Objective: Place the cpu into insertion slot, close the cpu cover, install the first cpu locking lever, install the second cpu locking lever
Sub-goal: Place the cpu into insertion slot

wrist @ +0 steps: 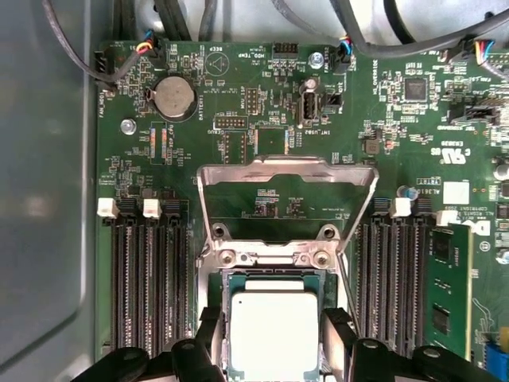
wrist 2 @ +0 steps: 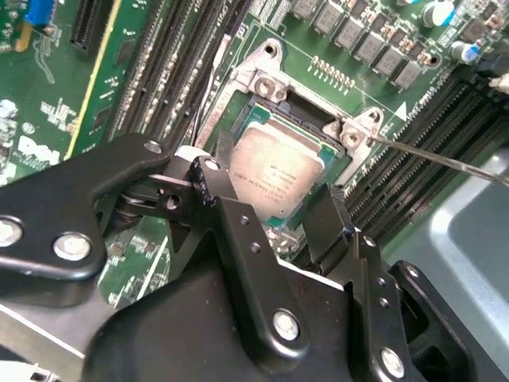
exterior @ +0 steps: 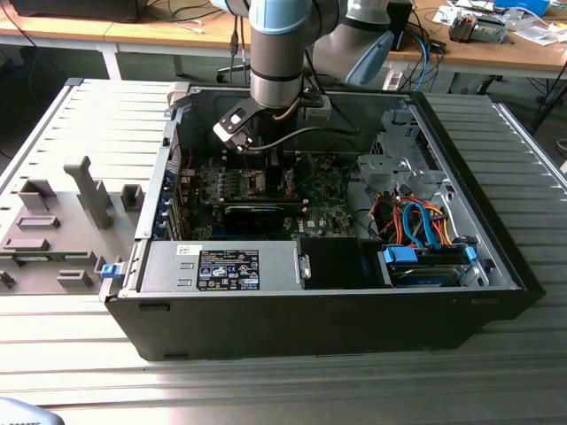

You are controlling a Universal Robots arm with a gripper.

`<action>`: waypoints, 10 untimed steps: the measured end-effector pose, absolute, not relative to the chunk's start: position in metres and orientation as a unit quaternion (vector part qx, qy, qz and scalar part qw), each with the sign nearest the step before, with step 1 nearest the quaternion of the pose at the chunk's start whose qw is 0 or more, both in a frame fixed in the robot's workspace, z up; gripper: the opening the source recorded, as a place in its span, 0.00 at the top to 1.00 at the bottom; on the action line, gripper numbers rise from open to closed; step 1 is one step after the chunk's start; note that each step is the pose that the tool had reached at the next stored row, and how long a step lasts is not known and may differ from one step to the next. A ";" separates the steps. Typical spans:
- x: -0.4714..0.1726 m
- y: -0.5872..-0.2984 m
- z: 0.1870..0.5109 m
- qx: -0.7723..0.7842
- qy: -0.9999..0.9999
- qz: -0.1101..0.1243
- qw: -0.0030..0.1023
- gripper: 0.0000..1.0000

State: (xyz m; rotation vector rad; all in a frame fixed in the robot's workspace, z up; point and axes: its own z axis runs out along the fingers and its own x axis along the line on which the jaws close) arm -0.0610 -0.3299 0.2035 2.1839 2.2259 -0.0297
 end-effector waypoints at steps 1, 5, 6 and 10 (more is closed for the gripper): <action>-0.061 -0.330 0.206 0.700 0.714 -0.009 0.012 0.38; -0.061 -0.328 0.215 0.700 0.714 -0.009 0.012 0.38; -0.061 -0.328 0.215 0.700 0.714 -0.009 0.012 0.40; -0.061 -0.329 0.215 0.697 0.717 -0.009 0.012 0.65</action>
